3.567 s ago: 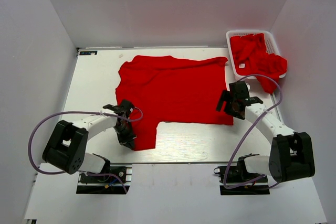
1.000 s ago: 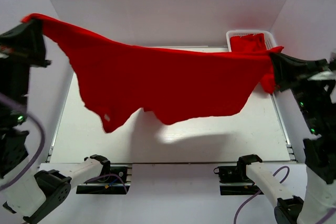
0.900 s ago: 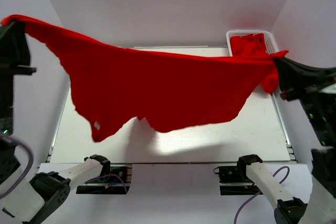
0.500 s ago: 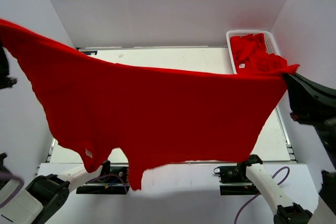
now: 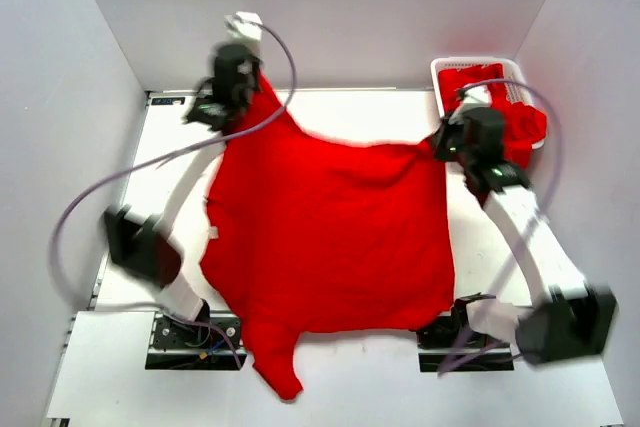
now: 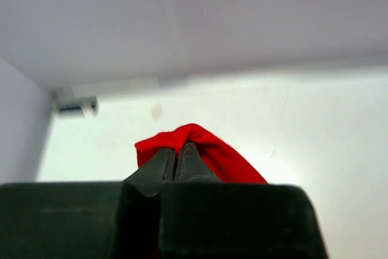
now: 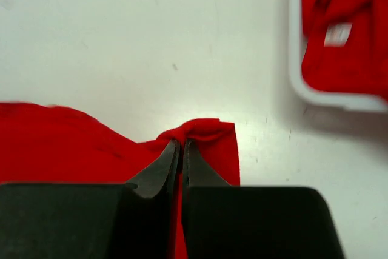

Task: Fold and stack the t-shirts
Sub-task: Flatten out the tshirt, then grap the side of the flattened tshirt furthest away from the robot with both arms, then fold the flattened tshirt in 1/3 of the way

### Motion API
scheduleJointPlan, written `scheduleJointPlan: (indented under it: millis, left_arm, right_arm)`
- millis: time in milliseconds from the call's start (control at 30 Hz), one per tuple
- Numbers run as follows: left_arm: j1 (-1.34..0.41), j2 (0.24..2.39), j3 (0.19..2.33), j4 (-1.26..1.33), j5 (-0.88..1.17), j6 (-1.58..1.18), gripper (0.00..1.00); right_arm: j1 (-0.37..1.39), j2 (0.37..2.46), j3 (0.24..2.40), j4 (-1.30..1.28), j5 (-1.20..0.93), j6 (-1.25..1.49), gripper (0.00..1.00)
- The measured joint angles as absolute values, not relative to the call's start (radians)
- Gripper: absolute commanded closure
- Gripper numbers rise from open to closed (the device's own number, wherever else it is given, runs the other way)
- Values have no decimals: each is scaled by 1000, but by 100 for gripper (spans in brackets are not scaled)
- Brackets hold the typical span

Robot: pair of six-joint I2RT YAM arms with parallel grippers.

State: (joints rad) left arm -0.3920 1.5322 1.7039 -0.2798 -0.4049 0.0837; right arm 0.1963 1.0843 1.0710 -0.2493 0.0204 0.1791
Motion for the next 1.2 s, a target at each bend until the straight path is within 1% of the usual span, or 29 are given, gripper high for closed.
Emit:
scheduleJointPlan:
  millis: [67, 167, 300, 400, 633, 733, 867, 967, 1100, 1200]
  left_arm:
    - [-370, 1682, 1649, -276, -399, 59, 100]
    - [-331, 1918, 1675, -291, -391, 25, 100]
    - [-275, 2193, 1839, -335, -350, -2, 100]
    - [-244, 2270, 1866, -322, -298, -13, 100]
    - [-204, 2326, 1976, -262, -169, -25, 100]
    - [-197, 2326, 1991, -240, -123, -31, 100]
    - [-190, 2324, 1978, -240, -79, -35, 100]
    - [-189, 2297, 1926, -252, -59, -47, 100]
    - [-189, 2183, 1750, -253, -30, -69, 100]
    - [-189, 2056, 1609, -260, -24, -99, 100]
  right_arm:
    - [196, 1214, 1045, -233, 31, 186, 100]
    - [197, 1436, 1094, -215, 51, 183, 100]
    - [196, 1739, 1269, -213, 76, 151, 100]
    - [196, 1901, 1419, -228, 92, 128, 100]
    - [196, 2183, 1792, -256, 151, 100, 100]
    - [196, 2262, 1897, -266, 184, 99, 100]
    - [192, 2283, 1930, -289, 207, 101, 100]
    - [189, 2283, 1935, -289, 205, 103, 100]
    - [184, 2275, 1920, -287, 194, 107, 100]
    - [183, 2252, 1884, -292, 186, 110, 100]
